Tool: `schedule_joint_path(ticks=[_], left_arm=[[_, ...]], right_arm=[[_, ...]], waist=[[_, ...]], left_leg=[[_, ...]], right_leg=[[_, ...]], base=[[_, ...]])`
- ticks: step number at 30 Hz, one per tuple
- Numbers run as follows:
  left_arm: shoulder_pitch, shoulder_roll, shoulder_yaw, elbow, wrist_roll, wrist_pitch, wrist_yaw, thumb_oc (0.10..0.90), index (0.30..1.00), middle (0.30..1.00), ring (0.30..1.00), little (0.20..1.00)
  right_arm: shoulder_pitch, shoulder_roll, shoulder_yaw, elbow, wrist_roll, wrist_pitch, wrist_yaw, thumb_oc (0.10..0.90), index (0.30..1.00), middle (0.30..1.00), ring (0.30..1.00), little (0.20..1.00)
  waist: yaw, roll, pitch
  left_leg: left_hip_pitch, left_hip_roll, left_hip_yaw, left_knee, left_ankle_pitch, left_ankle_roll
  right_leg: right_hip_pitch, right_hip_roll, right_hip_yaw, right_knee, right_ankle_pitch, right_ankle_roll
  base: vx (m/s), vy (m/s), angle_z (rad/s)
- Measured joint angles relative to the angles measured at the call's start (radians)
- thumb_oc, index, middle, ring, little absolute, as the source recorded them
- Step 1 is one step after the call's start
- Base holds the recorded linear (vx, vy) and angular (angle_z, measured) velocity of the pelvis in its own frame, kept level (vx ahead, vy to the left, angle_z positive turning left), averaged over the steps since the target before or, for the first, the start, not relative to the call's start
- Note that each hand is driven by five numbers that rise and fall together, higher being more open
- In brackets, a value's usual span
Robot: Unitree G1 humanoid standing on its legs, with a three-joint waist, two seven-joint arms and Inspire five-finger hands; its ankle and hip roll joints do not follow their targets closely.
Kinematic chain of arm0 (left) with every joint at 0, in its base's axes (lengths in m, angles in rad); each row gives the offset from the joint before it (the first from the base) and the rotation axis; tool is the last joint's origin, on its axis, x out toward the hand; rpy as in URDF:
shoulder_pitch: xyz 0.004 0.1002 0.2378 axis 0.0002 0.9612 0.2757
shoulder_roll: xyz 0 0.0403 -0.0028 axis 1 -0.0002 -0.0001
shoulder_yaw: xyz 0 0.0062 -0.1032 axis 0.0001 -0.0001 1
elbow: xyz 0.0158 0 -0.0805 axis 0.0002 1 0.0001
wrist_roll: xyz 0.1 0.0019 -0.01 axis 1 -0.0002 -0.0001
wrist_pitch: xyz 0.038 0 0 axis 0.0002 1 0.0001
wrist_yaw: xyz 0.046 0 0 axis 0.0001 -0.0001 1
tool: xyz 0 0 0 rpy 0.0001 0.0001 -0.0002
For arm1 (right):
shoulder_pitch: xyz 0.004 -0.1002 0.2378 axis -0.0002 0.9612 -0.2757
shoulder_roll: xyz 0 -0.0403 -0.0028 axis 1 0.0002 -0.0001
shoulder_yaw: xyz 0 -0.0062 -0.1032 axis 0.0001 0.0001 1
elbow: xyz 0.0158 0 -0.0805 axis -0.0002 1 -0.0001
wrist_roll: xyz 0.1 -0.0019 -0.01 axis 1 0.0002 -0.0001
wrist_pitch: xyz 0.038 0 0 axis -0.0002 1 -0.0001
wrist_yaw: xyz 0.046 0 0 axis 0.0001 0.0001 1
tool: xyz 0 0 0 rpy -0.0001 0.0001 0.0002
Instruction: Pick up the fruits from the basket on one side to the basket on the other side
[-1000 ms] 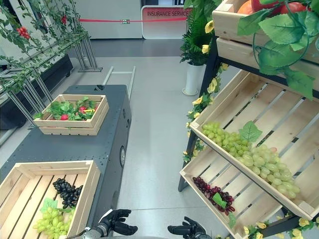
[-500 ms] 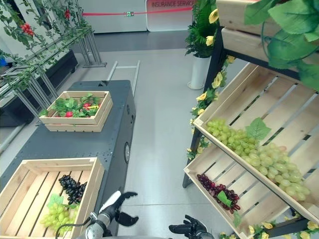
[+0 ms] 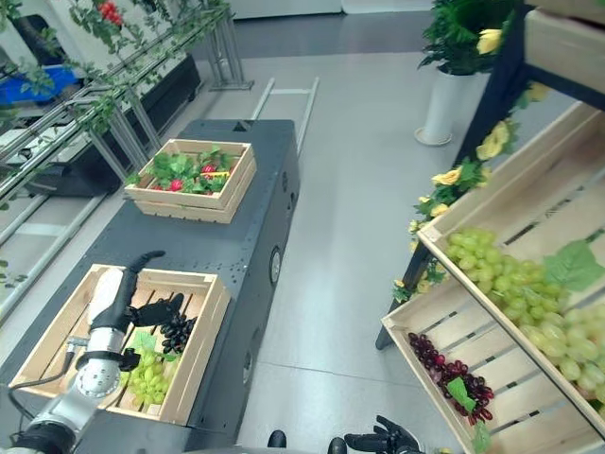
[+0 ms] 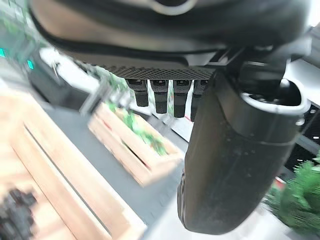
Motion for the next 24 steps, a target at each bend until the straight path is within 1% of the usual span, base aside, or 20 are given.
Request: schedule_joint_path(ticks=[4, 6, 8, 9, 10, 11, 12, 14, 15, 16, 17, 18, 19, 20, 21, 22, 24], left_arm=[[0.000, 0.041, 0.001, 0.000, 0.046, 0.053, 0.047, 0.800, 0.900, 0.900, 0.900, 0.900], [-0.005, 0.045, 0.003, 0.004, 0.042, 0.063, 0.089, 0.800, 0.900, 0.900, 0.900, 0.900], [-0.027, 0.047, 0.003, 0.032, 0.040, 0.061, 0.141, 0.800, 0.900, 0.900, 0.900, 0.900], [-0.074, 0.056, 0.001, 0.066, 0.040, 0.064, 0.178, 0.800, 0.900, 0.900, 0.900, 0.900], [-0.105, 0.068, 0.001, 0.081, 0.040, 0.067, 0.191, 0.800, 0.900, 0.900, 0.900, 0.900], [-0.165, 0.096, -0.004, 0.109, 0.041, 0.073, 0.208, 0.800, 0.900, 0.900, 0.900, 0.900], [-0.235, 0.132, -0.015, 0.134, 0.042, 0.080, 0.217, 0.800, 0.900, 0.900, 0.900, 0.900], [-0.360, 0.211, -0.026, 0.164, 0.046, 0.108, 0.218, 0.800, 0.900, 0.900, 0.900, 0.900], [-0.414, 0.255, -0.052, 0.171, 0.062, 0.132, 0.218, 0.800, 0.900, 0.900, 0.900, 0.900], [-0.445, 0.285, -0.068, 0.170, 0.074, 0.146, 0.214, 0.800, 0.900, 0.900, 0.900, 0.900], [-0.459, 0.297, -0.069, 0.169, 0.081, 0.153, 0.210, 0.800, 0.900, 0.900, 0.900, 0.900], [-0.473, 0.309, -0.074, 0.169, 0.080, 0.174, 0.204, 0.800, 0.900, 0.900, 0.900, 0.900], [-0.474, 0.317, -0.080, 0.170, 0.080, 0.184, 0.195, 0.800, 0.900, 0.900, 0.900, 0.900], [-0.476, 0.339, -0.090, 0.166, 0.091, 0.201, 0.175, 0.800, 0.900, 0.900, 0.900, 0.900], [-0.478, 0.352, -0.091, 0.166, 0.102, 0.207, 0.165, 0.800, 0.900, 0.900, 0.900, 0.900], [-0.480, 0.362, -0.095, 0.170, 0.113, 0.222, 0.144, 0.800, 0.900, 0.900, 0.900, 0.900], [-0.480, 0.366, -0.113, 0.174, 0.135, 0.239, 0.116, 0.800, 0.900, 0.900, 0.900, 0.900]], right_arm=[[-0.001, -0.001, 0.010, -0.036, -0.009, -0.030, 0.008, 0.800, 0.900, 0.900, 0.900, 0.900], [-0.011, -0.003, 0.013, -0.041, -0.009, -0.046, 0.012, 0.800, 0.900, 0.900, 0.900, 0.900], [-0.025, -0.006, 0.021, -0.041, -0.009, -0.061, 0.014, 0.800, 0.900, 0.900, 0.900, 0.900], [-0.051, -0.013, 0.035, -0.039, -0.007, -0.073, 0.020, 0.800, 0.900, 0.900, 0.900, 0.900], [-0.071, -0.018, 0.050, -0.039, -0.004, -0.078, 0.025, 0.800, 0.900, 0.900, 0.900, 0.900], [-0.109, -0.024, 0.065, -0.039, 0.003, -0.085, 0.038, 0.800, 0.900, 0.900, 0.900, 0.900], [-0.150, -0.031, 0.087, -0.040, 0.004, -0.097, 0.045, 0.800, 0.900, 0.900, 0.900, 0.900], [-0.224, -0.030, 0.092, -0.060, 0.020, -0.104, 0.052, 0.800, 0.900, 0.900, 0.900, 0.900], [-0.249, -0.032, 0.092, -0.089, 0.050, -0.107, 0.052, 0.800, 0.900, 0.900, 0.900, 0.900], [-0.261, -0.035, 0.088, -0.117, 0.062, -0.112, 0.052, 0.800, 0.900, 0.900, 0.900, 0.900], [-0.268, -0.037, 0.086, -0.137, 0.079, -0.116, 0.052, 0.800, 0.900, 0.900, 0.900, 0.900], [-0.272, -0.042, 0.083, -0.190, 0.090, -0.122, 0.052, 0.800, 0.900, 0.900, 0.900, 0.900], [-0.271, -0.044, 0.084, -0.219, 0.089, -0.123, 0.053, 0.800, 0.900, 0.900, 0.900, 0.900], [-0.257, -0.061, 0.091, -0.302, 0.104, -0.123, 0.061, 0.800, 0.900, 0.900, 0.900, 0.900], [-0.254, -0.069, 0.091, -0.340, 0.124, -0.126, 0.074, 0.800, 0.900, 0.900, 0.900, 0.900], [-0.258, -0.070, 0.087, -0.370, 0.132, -0.135, 0.085, 0.800, 0.900, 0.900, 0.900, 0.900], [-0.255, -0.073, 0.088, -0.402, 0.162, -0.137, 0.096, 0.800, 0.900, 0.900, 0.900, 0.900]], waist=[[0.006, -0.018, 0.028], [0.004, -0.027, 0.055], [0.006, -0.039, 0.073], [0.009, -0.052, 0.109], [0.009, -0.060, 0.134], [0.011, -0.076, 0.174], [0.010, -0.088, 0.218], [0.013, -0.126, 0.297], [0.015, -0.143, 0.336], [0.017, -0.151, 0.361], [0.017, -0.154, 0.375], [0.022, -0.154, 0.397], [0.022, -0.155, 0.401], [0.021, -0.156, 0.402], [0.020, -0.156, 0.405], [0.019, -0.160, 0.413], [0.013, -0.170, 0.418]], left_leg=[[-0.036, -0.002, 0.000, 0.000, 0.006, 0.002], [-0.043, -0.004, -0.002, 0.001, 0.010, 0.003], [-0.071, -0.006, -0.002, 0.014, 0.010, 0.003], [-0.104, -0.009, -0.002, 0.043, 0.011, 0.001], [-0.120, -0.010, -0.001, 0.058, 0.010, 0.001], [-0.167, -0.011, -0.001, 0.103, 0.007, -0.004], [-0.215, -0.013, 0.001, 0.154, -0.001, -0.007], [-0.290, -0.017, 0.003, 0.226, -0.012, -0.008], [-0.327, -0.024, 0.007, 0.284, -0.030, -0.009], [-0.354, -0.029, 0.011, 0.325, -0.052, -0.012], [-0.371, -0.032, 0.014, 0.352, -0.061, -0.012], [-0.405, -0.033, 0.026, 0.410, -0.081, -0.012], [-0.429, -0.032, 0.029, 0.441, -0.093, -0.010], [-0.494, -0.031, 0.031, 0.518, -0.123, -0.012], [-0.529, -0.028, 0.031, 0.557, -0.140, -0.013], [-0.568, -0.025, 0.032, 0.604, -0.153, -0.015], [-0.613, -0.024, 0.033, 0.670, -0.173, -0.013]], right_leg=[[-0.034, -0.002, -0.005, 0.004, 0.003, 0.003], [-0.039, -0.004, -0.014, 0.005, 0.004, 0.004], [-0.064, -0.006, -0.018, 0.015, 0.003, 0.004], [-0.089, -0.009, -0.026, 0.037, 0.002, 0.002], [-0.104, -0.010, -0.029, 0.050, 0.001, 0.001], [-0.144, -0.015, -0.044, 0.093, -0.008, -0.004], [-0.192, -0.023, -0.058, 0.153, -0.030, -0.009], [-0.290, -0.041, -0.072, 0.294, -0.083, -0.019], [-0.337, -0.060, -0.076, 0.382, -0.120, -0.023], [-0.370, -0.072, -0.076, 0.436, -0.146, -0.026], [-0.388, -0.078, -0.074, 0.468, -0.158, -0.025], [-0.420, -0.087, -0.070, 0.520, -0.178, -0.025], [-0.442, -0.090, -0.068, 0.544, -0.186, -0.027], [-0.496, -0.094, -0.064, 0.605, -0.207, -0.030], [-0.526, -0.094, -0.063, 0.636, -0.221, -0.038], [-0.562, -0.094, -0.061, 0.673, -0.226, -0.040], [-0.603, -0.096, -0.055, 0.730, -0.245, -0.043]], base=[[-0.02, 0.079, 0.01], [-0.12, 0.073, 0.06], [-0.16, 0.057, 0.09], [-0.18, 0.027, 0.15], [-0.21, 0.036, 0.18], [-0.22, 0.058, 0.26], [-0.19, 0.069, 0.31], [-0.16, 0.081, 0.29], [-0.09, 0.060, 0.20], [-0.03, 0.049, 0.12], [-0.05, 0.042, 0.01], [-0.07, 0.048, -0.03], [-0.08, 0.042, -0.07], [-0.05, 0.042, -0.06], [-0.03, 0.043, -0.09], [-0.04, 0.042, -0.05], [-0.07, 0.083, -0.04]])
